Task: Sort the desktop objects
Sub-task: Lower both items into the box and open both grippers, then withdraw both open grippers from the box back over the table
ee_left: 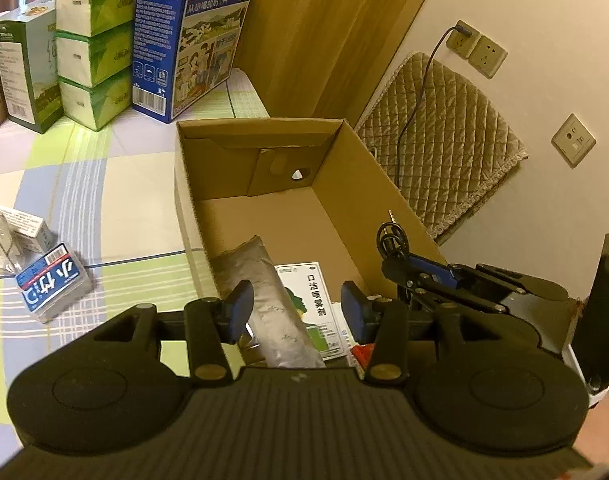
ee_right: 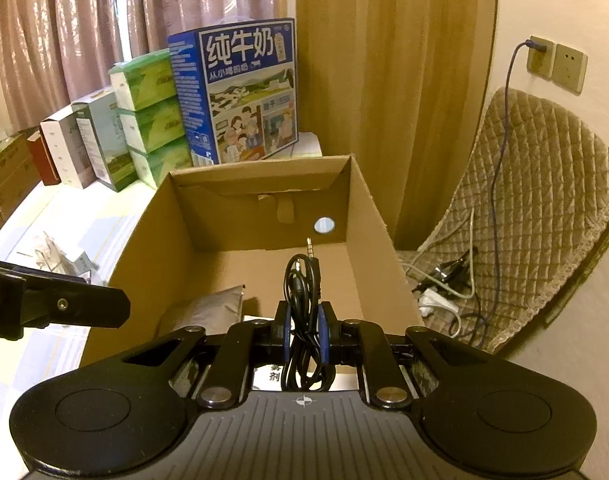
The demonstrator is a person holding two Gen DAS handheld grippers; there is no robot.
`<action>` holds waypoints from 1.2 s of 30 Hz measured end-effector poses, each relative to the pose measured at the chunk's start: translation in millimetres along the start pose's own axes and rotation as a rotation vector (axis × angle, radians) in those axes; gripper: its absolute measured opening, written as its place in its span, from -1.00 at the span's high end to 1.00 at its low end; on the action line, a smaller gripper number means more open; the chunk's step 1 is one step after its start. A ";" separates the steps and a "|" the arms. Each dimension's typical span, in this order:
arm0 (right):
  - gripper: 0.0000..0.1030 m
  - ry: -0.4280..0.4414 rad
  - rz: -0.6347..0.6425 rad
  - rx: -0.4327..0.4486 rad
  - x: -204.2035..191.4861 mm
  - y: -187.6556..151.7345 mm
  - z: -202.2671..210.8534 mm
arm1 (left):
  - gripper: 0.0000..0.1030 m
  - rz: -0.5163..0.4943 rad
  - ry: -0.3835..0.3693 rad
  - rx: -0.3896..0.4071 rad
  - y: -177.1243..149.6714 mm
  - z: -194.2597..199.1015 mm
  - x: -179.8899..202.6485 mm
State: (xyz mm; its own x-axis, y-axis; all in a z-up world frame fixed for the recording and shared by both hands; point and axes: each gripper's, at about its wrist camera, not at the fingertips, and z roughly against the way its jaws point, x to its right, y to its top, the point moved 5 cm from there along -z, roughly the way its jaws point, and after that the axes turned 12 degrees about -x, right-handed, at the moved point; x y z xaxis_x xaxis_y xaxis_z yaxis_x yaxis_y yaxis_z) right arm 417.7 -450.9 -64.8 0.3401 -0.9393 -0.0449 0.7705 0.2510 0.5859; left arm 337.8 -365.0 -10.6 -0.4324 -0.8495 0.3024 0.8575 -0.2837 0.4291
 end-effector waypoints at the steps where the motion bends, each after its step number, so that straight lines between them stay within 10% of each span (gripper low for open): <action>1: 0.79 0.001 0.001 0.000 -1.3 0.6 -0.3 | 0.13 -0.001 0.001 0.003 -0.5 1.5 -1.0; 5: 0.67 0.010 -0.001 0.007 -4.4 4.2 0.4 | 0.07 -0.003 0.012 0.010 -2.5 6.3 -5.5; 8: 0.06 0.007 -0.012 0.021 -3.7 3.9 4.2 | 0.00 -0.006 0.022 0.011 -5.3 9.3 -8.4; 22: 0.00 0.011 -0.040 0.038 -6.4 -32.1 48.2 | -0.10 0.035 0.055 0.027 -37.5 43.0 -37.6; 36: -0.91 0.065 -0.028 0.042 -59.1 -66.6 89.7 | -0.44 0.062 0.108 0.047 -90.8 78.4 -58.6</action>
State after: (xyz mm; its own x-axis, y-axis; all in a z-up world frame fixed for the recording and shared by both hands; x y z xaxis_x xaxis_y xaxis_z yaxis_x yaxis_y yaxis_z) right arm 297.9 -433.1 -28.6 0.3541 -0.9284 -0.1128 0.7572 0.2139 0.6171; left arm 263.4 -254.6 -0.5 -0.3438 -0.9086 0.2371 0.8667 -0.2098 0.4527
